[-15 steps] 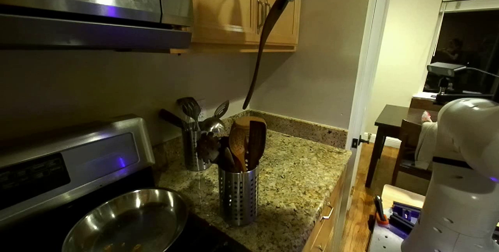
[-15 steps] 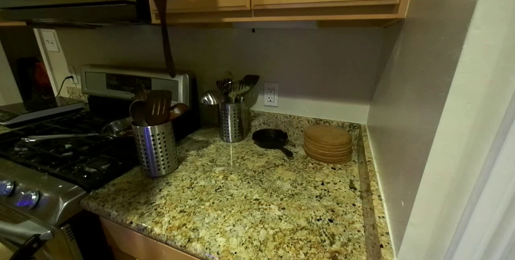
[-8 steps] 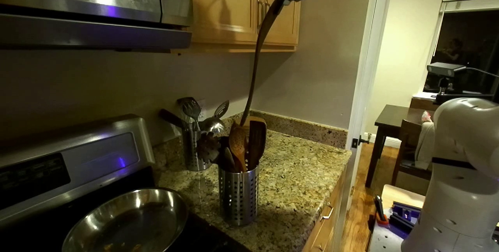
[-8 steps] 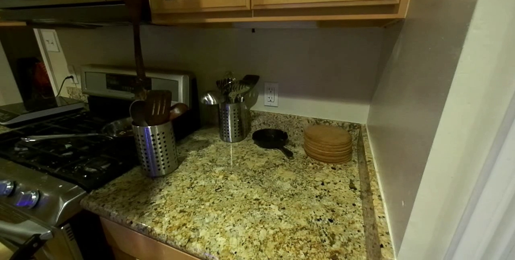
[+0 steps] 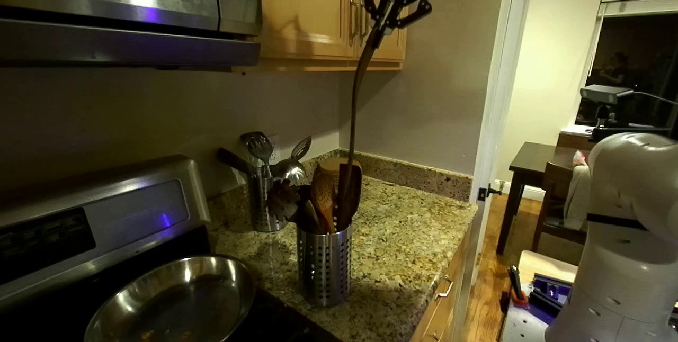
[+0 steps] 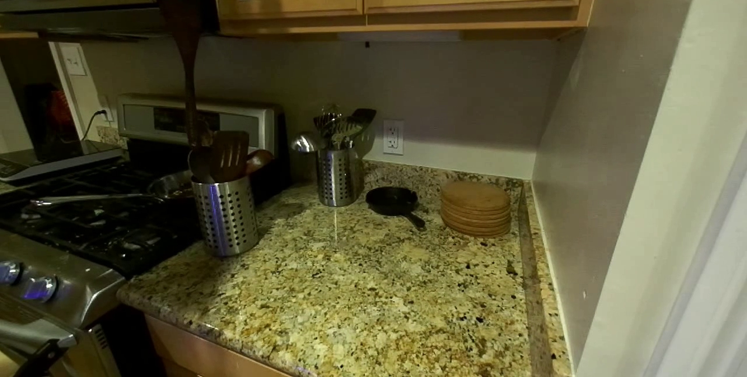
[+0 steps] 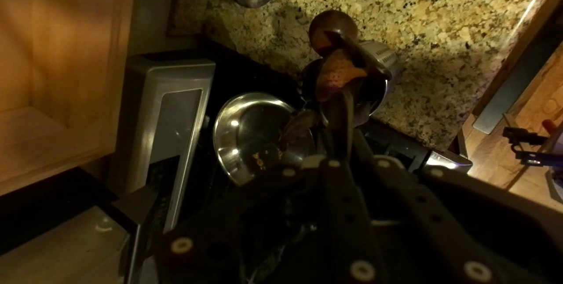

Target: Pick up the wooden spatula from the countertop and place it in the cutlery holder

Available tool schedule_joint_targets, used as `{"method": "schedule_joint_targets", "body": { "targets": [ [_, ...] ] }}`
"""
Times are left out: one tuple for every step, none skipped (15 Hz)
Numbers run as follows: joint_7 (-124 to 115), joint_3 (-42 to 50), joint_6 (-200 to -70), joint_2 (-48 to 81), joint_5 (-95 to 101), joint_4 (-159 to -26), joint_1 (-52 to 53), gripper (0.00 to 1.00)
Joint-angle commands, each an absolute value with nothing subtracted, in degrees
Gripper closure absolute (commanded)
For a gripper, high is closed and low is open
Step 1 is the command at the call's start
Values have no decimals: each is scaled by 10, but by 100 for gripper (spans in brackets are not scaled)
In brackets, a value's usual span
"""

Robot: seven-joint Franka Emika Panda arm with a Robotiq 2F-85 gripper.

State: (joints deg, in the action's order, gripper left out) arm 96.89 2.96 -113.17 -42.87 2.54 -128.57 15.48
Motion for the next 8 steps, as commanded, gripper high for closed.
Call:
{"method": "schedule_joint_targets", "body": {
  "targets": [
    [969,16,-1177,-430,50,-1324,143,97],
    [970,15,-1190,-429,53,-1332,144,97],
    [973,14,-1207,-427,57,-1340,147,97],
    [974,13,-1223,-425,60,-1346,148,97],
    [974,11,-1240,-421,62,-1352,150,97],
    [974,10,-1256,-416,64,-1356,151,97],
    [972,9,-1269,-409,64,-1360,151,97],
    [971,9,-1278,-403,63,-1364,151,97]
  ]
}}
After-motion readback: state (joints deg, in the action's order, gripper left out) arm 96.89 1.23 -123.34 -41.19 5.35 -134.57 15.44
